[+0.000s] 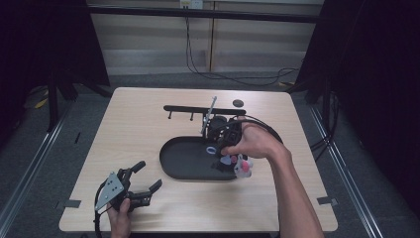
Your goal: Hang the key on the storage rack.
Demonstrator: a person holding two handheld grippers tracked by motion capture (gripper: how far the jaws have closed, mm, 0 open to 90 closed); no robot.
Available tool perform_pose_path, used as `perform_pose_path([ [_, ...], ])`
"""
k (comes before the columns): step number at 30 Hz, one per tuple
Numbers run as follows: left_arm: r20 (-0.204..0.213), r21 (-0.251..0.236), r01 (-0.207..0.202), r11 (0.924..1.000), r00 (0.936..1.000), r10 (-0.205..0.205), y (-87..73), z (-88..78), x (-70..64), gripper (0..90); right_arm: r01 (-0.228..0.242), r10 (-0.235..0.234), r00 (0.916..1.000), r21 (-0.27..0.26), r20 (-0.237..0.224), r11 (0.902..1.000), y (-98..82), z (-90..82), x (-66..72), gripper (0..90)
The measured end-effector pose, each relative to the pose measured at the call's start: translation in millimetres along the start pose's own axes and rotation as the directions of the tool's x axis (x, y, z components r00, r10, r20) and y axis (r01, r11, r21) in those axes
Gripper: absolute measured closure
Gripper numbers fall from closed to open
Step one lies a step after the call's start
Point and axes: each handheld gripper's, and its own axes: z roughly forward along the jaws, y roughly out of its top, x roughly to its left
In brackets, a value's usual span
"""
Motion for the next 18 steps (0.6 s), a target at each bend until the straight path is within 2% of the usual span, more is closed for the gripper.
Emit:
perform_pose_path([
  [1, 0.000, 0.000, 0.000, 1.0000, 1.0000, 0.000, 0.0, 0.0, 0.0, 15.5, 0.000, 0.000, 1.0000, 0.000, 0.000, 1.0000, 0.0, 0.0, 0.0, 86.9],
  [2, -0.004, -0.001, 0.004, 1.0000, 1.0000, -0.004, -0.1, 0.0, -0.3, 15.4, -0.002, 0.003, 0.9998, -0.021, 0.020, 0.9998, 0.4, -4.9, -1.3, 86.8],
  [6, -0.004, -0.001, 0.004, 1.0000, 1.0000, -0.004, -0.1, 0.0, -0.3, 15.4, -0.008, 0.008, 0.9998, -0.032, 0.016, 0.9995, -0.6, -10.1, -6.5, 86.8],
  [18, -0.003, -0.001, 0.005, 1.0000, 1.0000, -0.005, -0.1, 0.0, -0.3, 15.5, -0.035, 0.035, 0.9994, -0.023, 0.006, 0.9991, 2.2, -19.0, -25.3, 86.8],
])
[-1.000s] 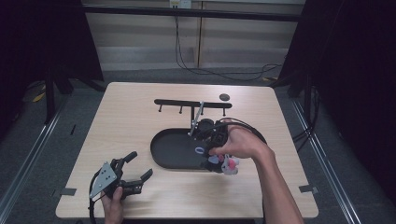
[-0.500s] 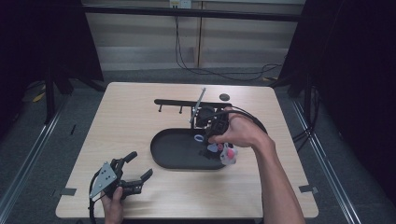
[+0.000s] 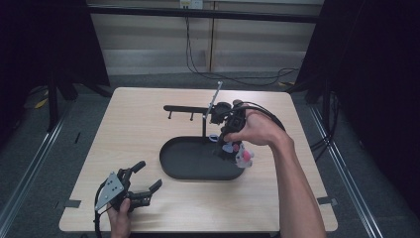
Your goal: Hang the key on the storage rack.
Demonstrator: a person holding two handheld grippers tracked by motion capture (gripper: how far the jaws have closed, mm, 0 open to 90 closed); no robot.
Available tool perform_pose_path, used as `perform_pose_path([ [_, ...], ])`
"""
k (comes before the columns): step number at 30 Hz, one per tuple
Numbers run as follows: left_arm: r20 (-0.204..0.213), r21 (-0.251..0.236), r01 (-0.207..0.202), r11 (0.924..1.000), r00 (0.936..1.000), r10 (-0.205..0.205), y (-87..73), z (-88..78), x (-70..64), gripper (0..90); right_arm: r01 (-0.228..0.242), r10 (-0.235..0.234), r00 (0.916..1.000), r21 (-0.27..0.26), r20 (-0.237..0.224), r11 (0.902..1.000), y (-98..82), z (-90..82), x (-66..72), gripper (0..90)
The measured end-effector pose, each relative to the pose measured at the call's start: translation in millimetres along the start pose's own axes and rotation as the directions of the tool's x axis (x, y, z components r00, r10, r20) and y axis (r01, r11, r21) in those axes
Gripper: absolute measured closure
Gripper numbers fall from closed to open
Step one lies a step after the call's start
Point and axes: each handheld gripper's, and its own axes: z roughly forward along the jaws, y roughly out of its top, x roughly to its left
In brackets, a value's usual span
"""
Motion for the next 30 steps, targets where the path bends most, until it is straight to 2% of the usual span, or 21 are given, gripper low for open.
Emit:
perform_pose_path([
  [6, 0.000, 0.000, 0.000, 1.0000, 1.0000, 0.000, 0.0, 0.0, 0.0, 15.4, 0.005, -0.005, 1.0000, 0.020, -0.001, 0.9998, 7.3, 0.6, -3.8, 86.9],
  [12, 0.001, 0.005, -0.001, 1.0000, 1.0000, 0.001, 0.2, -0.3, 0.1, 15.4, -0.020, 0.020, 0.9998, 0.038, 0.007, 0.9991, 9.7, -2.6, -19.0, 86.9],
  [19, 0.004, 0.003, 0.000, 1.0000, 1.0000, 0.000, 0.2, 0.0, 0.1, 15.4, -0.050, 0.050, 0.9987, 0.058, -0.008, 0.9971, 13.6, 0.0, -33.6, 86.8],
  [27, 0.003, -0.004, 0.000, 1.0000, 1.0000, 0.000, -0.1, 0.4, 0.0, 15.5, -0.057, 0.056, 0.9984, 0.106, 0.009, 0.9927, 22.2, -1.8, -40.7, 86.9],
  [28, 0.002, -0.012, 0.010, 0.9999, 0.9999, -0.010, -0.2, 0.9, -0.7, 15.4, -0.054, 0.053, 0.9985, 0.104, 0.011, 0.9931, 23.1, -2.0, -41.5, 86.8],
  [30, 0.005, -0.002, -0.001, 1.0000, 1.0000, 0.001, 0.0, 0.2, 0.1, 15.5, -0.054, 0.053, 0.9985, 0.103, 0.010, 0.9932, 23.8, -2.3, -42.2, 86.9],
])
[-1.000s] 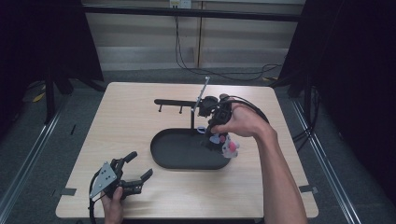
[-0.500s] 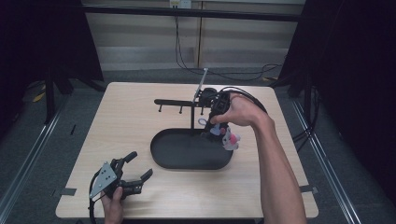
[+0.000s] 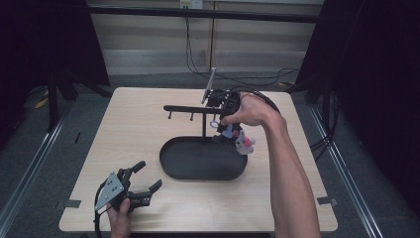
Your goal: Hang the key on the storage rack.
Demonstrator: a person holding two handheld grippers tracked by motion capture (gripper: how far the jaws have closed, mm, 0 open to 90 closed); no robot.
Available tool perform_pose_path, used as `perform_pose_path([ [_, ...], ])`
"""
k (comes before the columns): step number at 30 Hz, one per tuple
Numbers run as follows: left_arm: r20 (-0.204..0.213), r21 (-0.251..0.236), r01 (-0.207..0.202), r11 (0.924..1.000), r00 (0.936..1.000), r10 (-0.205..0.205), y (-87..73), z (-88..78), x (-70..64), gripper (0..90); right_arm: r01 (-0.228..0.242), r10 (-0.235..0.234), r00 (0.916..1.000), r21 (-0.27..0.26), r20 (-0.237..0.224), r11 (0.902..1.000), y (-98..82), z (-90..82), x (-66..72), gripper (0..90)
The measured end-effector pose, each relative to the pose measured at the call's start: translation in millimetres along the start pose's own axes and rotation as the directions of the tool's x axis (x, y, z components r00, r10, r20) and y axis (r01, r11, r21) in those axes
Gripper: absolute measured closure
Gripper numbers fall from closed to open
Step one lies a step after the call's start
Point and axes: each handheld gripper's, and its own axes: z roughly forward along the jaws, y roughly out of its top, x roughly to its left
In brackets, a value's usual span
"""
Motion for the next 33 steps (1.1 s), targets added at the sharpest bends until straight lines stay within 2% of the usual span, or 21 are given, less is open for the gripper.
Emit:
perform_pose_path([
  [4, 0.000, -0.001, 0.001, 1.0000, 1.0000, -0.001, 0.0, 0.1, -0.1, 15.4, 0.001, -0.001, 1.0000, -0.010, -0.003, 0.9999, 3.1, 2.9, -5.5, 86.9],
  [8, 0.000, -0.001, 0.001, 1.0000, 1.0000, -0.001, 0.0, 0.1, -0.1, 15.4, -0.014, 0.014, 0.9998, 0.014, -0.011, 0.9998, 6.1, 8.1, -9.2, 86.8],
  [9, 0.000, -0.001, 0.001, 1.0000, 1.0000, -0.001, 0.0, 0.1, -0.1, 15.5, -0.003, 0.003, 1.0000, 0.021, -0.008, 0.9998, 7.2, 8.3, -10.7, 86.8],
  [19, 0.000, -0.001, 0.001, 1.0000, 1.0000, -0.001, 0.0, 0.1, 0.0, 15.5, -0.022, 0.022, 0.9998, 0.022, 0.000, 0.9995, 10.8, 8.3, -15.6, 86.7],
  [31, 0.002, -0.001, 0.001, 1.0000, 1.0000, -0.001, 0.0, 0.2, 0.0, 15.5, -0.048, 0.048, 0.9989, 0.004, -0.002, 0.9989, 8.0, 13.3, -24.1, 86.7],
  [33, 0.002, 0.000, -0.001, 1.0000, 1.0000, 0.001, 0.0, 0.1, 0.1, 15.5, -0.049, 0.049, 0.9986, -0.011, -0.018, 0.9987, 6.8, 17.1, -25.8, 86.7],
])
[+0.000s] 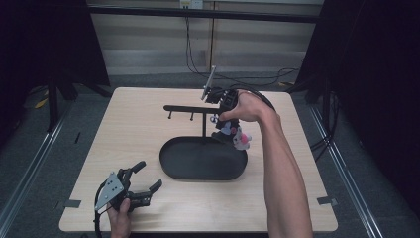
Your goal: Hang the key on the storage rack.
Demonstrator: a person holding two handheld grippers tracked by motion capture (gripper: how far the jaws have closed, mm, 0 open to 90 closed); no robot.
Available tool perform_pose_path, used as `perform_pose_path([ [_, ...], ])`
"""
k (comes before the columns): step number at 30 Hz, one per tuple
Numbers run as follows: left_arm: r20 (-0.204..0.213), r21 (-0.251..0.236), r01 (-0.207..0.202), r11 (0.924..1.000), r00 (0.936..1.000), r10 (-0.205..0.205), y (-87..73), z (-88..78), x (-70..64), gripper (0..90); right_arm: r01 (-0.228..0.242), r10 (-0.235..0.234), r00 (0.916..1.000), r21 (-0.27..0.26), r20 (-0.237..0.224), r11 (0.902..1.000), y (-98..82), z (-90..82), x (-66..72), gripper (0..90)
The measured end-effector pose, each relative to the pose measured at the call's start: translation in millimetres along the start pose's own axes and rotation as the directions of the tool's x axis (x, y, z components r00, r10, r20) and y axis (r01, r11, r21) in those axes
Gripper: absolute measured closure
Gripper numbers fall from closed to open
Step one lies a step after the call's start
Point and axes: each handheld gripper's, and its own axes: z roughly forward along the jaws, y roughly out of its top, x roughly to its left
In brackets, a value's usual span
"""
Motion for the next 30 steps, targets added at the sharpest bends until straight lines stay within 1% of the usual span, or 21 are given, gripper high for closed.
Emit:
perform_pose_path([
  [2, 0.000, 0.000, 0.000, 1.0000, 1.0000, 0.000, 0.0, 0.0, 0.0, 15.5, 0.002, -0.002, 1.0000, -0.004, 0.006, 1.0000, -0.2, 0.9, -1.4, 86.7],
  [3, 0.000, 0.000, 0.001, 1.0000, 1.0000, -0.001, 0.0, 0.0, 0.0, 15.5, -0.004, 0.004, 1.0000, -0.018, -0.004, 0.9998, -1.2, 3.0, -3.1, 86.7],
  [4, 0.000, 0.000, 0.001, 1.0000, 1.0000, -0.001, 0.0, 0.0, 0.0, 15.5, -0.004, 0.004, 1.0000, -0.018, -0.004, 0.9998, -1.2, 3.0, -3.1, 86.7],
  [5, 0.000, 0.000, 0.001, 1.0000, 1.0000, -0.001, 0.0, 0.0, -0.1, 15.5, -0.017, 0.016, 0.9998, -0.021, -0.007, 0.9996, -1.4, 3.2, -4.2, 86.5],
  [8, 0.000, 0.000, 0.002, 1.0000, 1.0000, -0.002, 0.0, 0.0, -0.1, 15.5, -0.019, 0.019, 0.9998, -0.024, 0.001, 0.9995, -1.7, 3.5, -5.4, 86.4],
  [14, 0.000, 0.000, 0.002, 1.0000, 1.0000, -0.002, -0.1, 0.0, -0.2, 15.5, -0.011, 0.012, 0.9999, -0.030, 0.013, 0.9995, -1.4, 5.7, -5.2, 85.7],
  [15, 0.000, 0.000, 0.002, 1.0000, 1.0000, -0.002, 0.0, 0.0, -0.1, 15.5, -0.009, 0.010, 0.9998, -0.039, 0.017, 0.9992, -0.9, 7.0, -4.4, 85.4],
  [18, 0.000, -0.001, 0.003, 1.0000, 1.0000, -0.003, -0.1, 0.1, -0.3, 15.5, -0.009, 0.010, 0.9996, -0.034, 0.028, 0.9994, 0.2, 6.7, -2.4, 85.8],
  [23, -0.001, 0.000, 0.003, 1.0000, 1.0000, -0.003, -0.1, -0.1, -0.2, 15.5, -0.010, 0.011, 0.9995, -0.036, 0.029, 0.9993, -0.3, 6.4, -1.5, 85.5],
  [25, -0.001, 0.001, 0.001, 1.0000, 1.0000, -0.001, -0.1, -0.1, -0.1, 15.5, -0.009, 0.010, 0.9995, -0.036, 0.030, 0.9993, -0.4, 5.5, -1.5, 84.7],
  [26, 0.000, 0.000, 0.001, 1.0000, 1.0000, -0.001, -0.1, -0.1, -0.1, 15.5, -0.008, 0.009, 0.9995, -0.051, 0.030, 0.9986, -1.2, 3.7, -0.3, 83.1],
  [27, 0.000, 0.000, 0.001, 1.0000, 1.0000, -0.001, -0.1, -0.1, -0.1, 15.5, -0.008, 0.009, 0.9995, -0.051, 0.030, 0.9986, -1.2, 3.7, -0.3, 83.1],
  [28, -0.002, -0.001, 0.001, 1.0000, 1.0000, -0.001, -0.1, 0.0, -0.2, 15.5, -0.013, 0.015, 0.9990, -0.052, 0.041, 0.9986, -2.3, 1.8, 1.4, 82.1],
  [29, -0.005, -0.001, 0.001, 1.0000, 1.0000, -0.001, -0.1, 0.0, -0.4, 15.5, -0.013, 0.015, 0.9991, -0.054, 0.040, 0.9985, -3.2, 1.5, 1.5, 79.7],
  [30, 0.000, 0.000, 0.000, 1.0000, 1.0000, 0.000, -0.1, -0.1, -0.1, 15.5, -0.024, 0.026, 0.9994, -0.067, 0.022, 0.9975, -4.6, 2.0, 2.5, 77.2],
])
